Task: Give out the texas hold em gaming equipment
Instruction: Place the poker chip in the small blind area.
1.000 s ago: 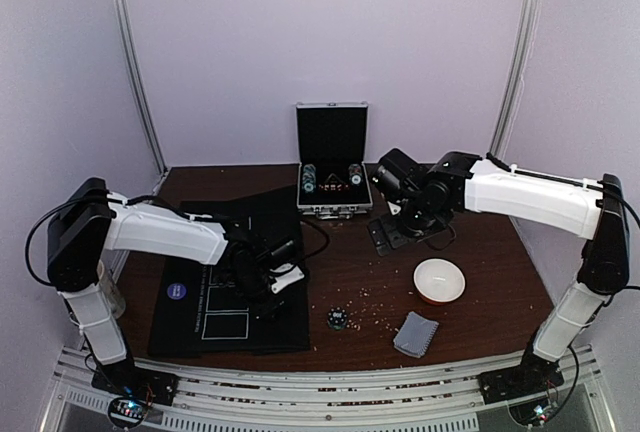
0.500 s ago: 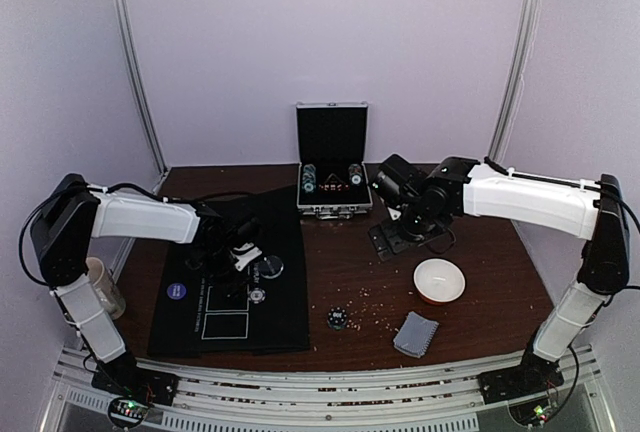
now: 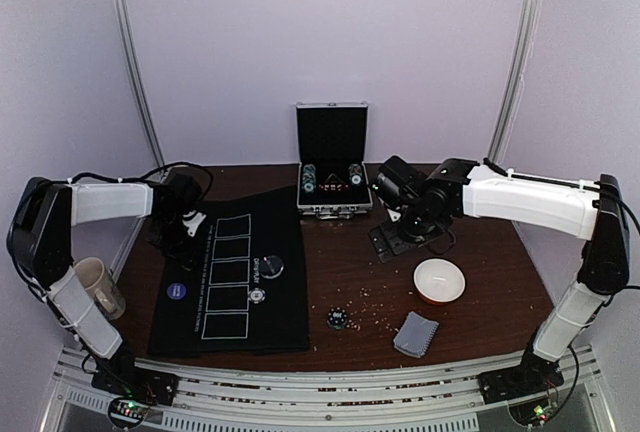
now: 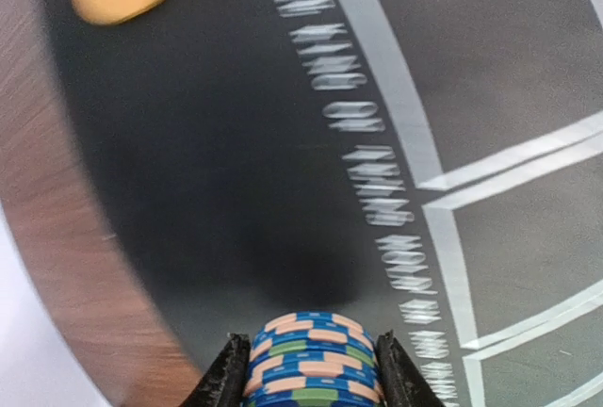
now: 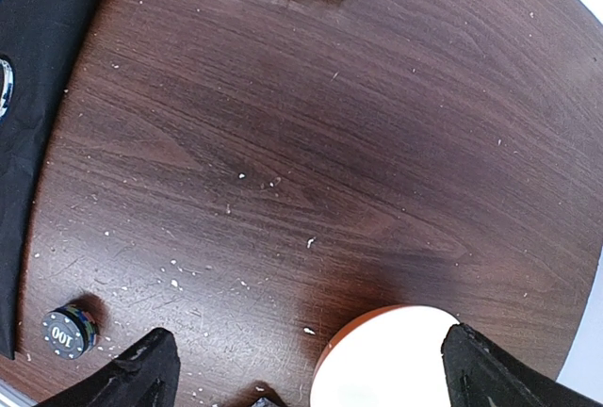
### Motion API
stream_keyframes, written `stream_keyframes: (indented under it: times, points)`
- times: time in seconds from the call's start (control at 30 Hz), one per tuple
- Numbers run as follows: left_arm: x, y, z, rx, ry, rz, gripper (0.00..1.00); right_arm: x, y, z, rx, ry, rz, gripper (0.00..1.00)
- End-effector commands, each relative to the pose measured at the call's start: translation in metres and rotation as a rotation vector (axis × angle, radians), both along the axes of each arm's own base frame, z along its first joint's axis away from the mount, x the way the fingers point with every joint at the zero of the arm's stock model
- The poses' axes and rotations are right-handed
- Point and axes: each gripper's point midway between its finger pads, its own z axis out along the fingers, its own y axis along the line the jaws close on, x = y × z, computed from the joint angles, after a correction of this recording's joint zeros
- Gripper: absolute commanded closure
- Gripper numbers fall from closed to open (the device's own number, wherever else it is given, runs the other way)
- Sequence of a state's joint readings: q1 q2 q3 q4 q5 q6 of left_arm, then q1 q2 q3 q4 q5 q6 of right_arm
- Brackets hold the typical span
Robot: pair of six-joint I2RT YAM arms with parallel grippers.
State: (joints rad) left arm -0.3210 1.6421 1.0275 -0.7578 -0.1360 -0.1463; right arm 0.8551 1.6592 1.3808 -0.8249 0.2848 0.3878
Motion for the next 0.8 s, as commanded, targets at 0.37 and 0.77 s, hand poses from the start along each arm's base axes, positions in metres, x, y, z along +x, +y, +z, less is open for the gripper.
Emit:
stream_keyframes:
  times: [0.37,0.77]
  points:
    - [0.003,0.045,-0.008,0.040,0.006,0.142,1.00,-0.005,-0.011,-0.002,-0.049,-0.013,0.035,0.00]
    - [-0.001,0.050,-0.028,0.057,0.050,0.177,1.00,-0.008,-0.013,-0.004,-0.042,-0.011,0.040,0.00]
